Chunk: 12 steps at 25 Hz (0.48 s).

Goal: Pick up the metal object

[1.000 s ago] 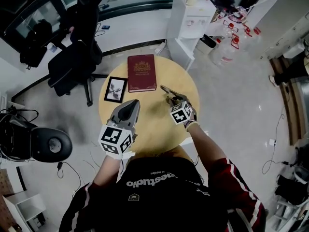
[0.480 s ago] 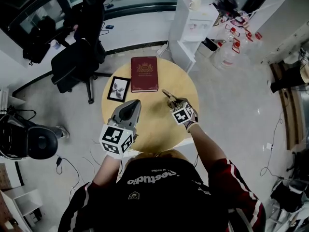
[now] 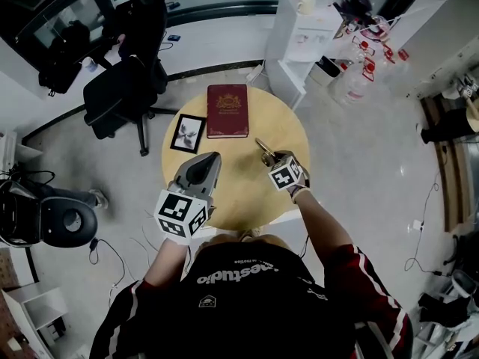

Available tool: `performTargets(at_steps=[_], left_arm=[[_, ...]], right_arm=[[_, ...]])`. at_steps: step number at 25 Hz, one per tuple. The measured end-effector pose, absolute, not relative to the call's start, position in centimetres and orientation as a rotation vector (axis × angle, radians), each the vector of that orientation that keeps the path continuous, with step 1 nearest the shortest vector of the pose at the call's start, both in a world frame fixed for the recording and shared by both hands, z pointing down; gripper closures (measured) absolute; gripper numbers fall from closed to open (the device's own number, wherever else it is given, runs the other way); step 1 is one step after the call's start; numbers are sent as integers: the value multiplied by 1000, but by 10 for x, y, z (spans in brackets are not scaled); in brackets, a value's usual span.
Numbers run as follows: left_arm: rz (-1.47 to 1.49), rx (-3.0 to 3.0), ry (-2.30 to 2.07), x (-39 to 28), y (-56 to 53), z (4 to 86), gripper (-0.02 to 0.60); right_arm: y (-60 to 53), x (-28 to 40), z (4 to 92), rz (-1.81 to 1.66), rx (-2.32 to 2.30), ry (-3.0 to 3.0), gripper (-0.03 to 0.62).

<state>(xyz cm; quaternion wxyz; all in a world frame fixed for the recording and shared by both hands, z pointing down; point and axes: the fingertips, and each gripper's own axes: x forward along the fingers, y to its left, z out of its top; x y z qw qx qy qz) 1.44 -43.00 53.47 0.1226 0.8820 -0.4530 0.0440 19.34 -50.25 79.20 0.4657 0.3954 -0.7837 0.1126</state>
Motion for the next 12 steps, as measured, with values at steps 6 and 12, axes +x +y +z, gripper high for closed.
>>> performTargets(at_steps=[6,12], left_arm=[[113,2579,-1313,9,-426,525,565],[110,2605,-1297,5,-424,510,565]], right_arm=[[-494,194,783,304,980,-1906,562],[-486,193,769,326,1025,-1918,562]])
